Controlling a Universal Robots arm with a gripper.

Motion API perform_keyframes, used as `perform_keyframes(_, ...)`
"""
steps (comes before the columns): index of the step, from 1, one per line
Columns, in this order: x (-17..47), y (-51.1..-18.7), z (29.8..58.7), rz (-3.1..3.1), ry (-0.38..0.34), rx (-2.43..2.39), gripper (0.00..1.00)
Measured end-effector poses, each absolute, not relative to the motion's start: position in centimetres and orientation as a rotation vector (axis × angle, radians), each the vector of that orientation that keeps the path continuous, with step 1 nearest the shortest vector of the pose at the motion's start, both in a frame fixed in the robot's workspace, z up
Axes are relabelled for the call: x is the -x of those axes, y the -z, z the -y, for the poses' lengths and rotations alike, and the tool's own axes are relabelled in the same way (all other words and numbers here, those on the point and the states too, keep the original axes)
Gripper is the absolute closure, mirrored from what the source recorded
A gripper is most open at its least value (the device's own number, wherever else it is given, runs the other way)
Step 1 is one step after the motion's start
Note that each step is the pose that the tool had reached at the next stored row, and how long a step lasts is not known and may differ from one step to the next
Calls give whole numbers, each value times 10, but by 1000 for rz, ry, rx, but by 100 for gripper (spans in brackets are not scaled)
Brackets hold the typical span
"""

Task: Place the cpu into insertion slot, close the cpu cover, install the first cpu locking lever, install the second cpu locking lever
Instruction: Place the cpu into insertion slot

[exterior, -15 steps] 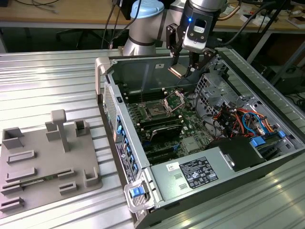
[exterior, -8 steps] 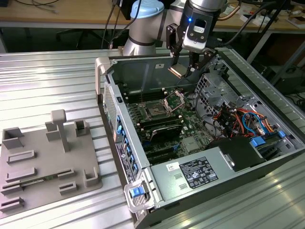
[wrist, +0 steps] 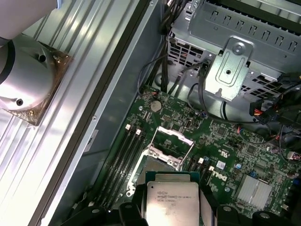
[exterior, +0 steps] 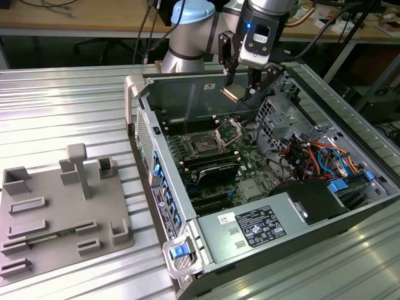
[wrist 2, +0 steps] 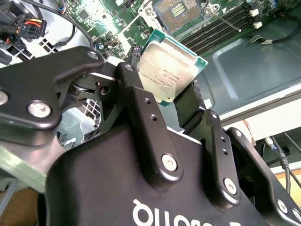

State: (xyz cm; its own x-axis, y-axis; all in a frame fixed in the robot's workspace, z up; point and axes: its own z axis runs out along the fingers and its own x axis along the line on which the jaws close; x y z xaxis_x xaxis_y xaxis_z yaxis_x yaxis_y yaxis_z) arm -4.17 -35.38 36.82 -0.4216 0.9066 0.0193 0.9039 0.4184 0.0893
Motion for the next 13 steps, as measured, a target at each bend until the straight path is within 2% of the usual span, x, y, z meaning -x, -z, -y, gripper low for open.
perform_keyframes(13,43,-368,354,-2499,-129,-1836,45)
